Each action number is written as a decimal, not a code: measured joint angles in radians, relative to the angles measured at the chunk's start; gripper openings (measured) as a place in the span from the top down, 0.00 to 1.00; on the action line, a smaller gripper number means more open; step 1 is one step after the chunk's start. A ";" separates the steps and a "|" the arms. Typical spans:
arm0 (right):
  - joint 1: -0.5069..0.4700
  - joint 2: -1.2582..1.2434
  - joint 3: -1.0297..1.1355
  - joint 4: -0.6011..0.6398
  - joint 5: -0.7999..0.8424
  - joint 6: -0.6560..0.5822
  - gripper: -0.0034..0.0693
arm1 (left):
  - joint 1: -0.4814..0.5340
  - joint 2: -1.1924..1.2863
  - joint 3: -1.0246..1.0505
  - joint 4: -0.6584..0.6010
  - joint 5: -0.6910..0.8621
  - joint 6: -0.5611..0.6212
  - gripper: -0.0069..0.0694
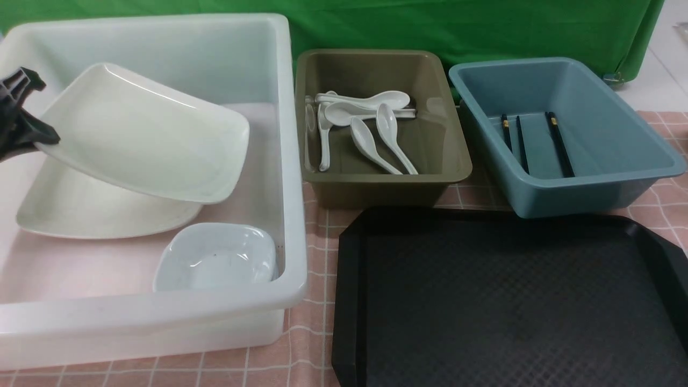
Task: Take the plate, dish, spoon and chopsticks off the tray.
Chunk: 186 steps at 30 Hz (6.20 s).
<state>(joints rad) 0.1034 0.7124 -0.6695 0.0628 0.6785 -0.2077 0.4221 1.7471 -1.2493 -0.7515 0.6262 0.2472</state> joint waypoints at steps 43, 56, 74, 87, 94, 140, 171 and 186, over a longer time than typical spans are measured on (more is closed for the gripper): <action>0.000 0.000 -0.018 0.008 0.080 0.000 0.82 | -0.005 -0.008 -0.005 0.529 0.074 -0.179 0.51; 0.000 -0.263 -0.148 0.012 0.282 -0.007 0.91 | -0.039 -0.146 -0.005 0.363 0.195 0.029 0.92; 0.000 -0.572 0.309 0.117 -0.515 -0.006 0.91 | -0.118 -0.149 -0.005 0.368 0.186 0.060 0.92; 0.000 -0.572 0.315 0.114 -0.525 -0.006 0.88 | -0.118 -0.149 -0.005 0.305 0.201 0.061 0.91; 0.000 -0.605 0.496 0.052 -0.642 -0.006 0.86 | -0.122 -0.149 -0.005 0.168 0.312 0.073 0.91; -0.044 -0.697 0.660 -0.042 -0.512 -0.004 0.70 | -0.654 -1.406 0.754 0.329 -0.148 0.006 0.91; -0.044 -0.697 0.660 -0.042 -0.512 -0.004 0.63 | -0.433 -1.746 1.245 0.698 -0.449 -0.342 0.91; -0.044 -0.697 0.660 -0.042 -0.511 -0.004 0.62 | -0.427 -1.747 1.255 0.702 -0.397 -0.344 0.91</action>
<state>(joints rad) 0.0599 0.0152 -0.0098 0.0206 0.1671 -0.2116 -0.0046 -0.0003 0.0052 -0.0492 0.2294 -0.0972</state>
